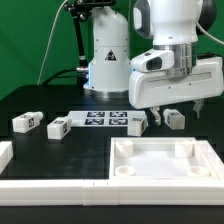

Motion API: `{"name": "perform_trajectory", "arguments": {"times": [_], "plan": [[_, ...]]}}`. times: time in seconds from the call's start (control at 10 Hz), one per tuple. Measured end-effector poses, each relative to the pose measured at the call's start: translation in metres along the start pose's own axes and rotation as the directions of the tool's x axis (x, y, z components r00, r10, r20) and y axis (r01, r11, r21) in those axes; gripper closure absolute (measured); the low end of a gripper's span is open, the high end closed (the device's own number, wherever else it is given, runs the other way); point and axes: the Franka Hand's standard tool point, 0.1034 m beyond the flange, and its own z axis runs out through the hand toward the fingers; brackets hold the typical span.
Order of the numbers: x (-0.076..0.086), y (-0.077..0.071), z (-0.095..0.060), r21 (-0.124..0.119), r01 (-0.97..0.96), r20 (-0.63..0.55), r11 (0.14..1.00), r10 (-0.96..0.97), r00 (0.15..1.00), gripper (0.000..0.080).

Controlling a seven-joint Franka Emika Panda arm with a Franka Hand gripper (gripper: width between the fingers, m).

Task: Assemble one leg

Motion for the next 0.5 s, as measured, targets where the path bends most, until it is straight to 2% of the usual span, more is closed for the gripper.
{"name": "perform_trajectory", "arguments": {"times": [0.2,0.3,0.5], "plan": [[0.004,0.003,-0.002,0.002,-0.008,0.025,1.0,0.008,1.0,0.015],[-0.003,-0.004,0.001,0.005,-0.019,0.08,1.0,0.019,0.997,0.015],[-0.019,-0.022,0.002,0.004,-0.036,0.285,0.999,0.033,0.958,0.015]]}}
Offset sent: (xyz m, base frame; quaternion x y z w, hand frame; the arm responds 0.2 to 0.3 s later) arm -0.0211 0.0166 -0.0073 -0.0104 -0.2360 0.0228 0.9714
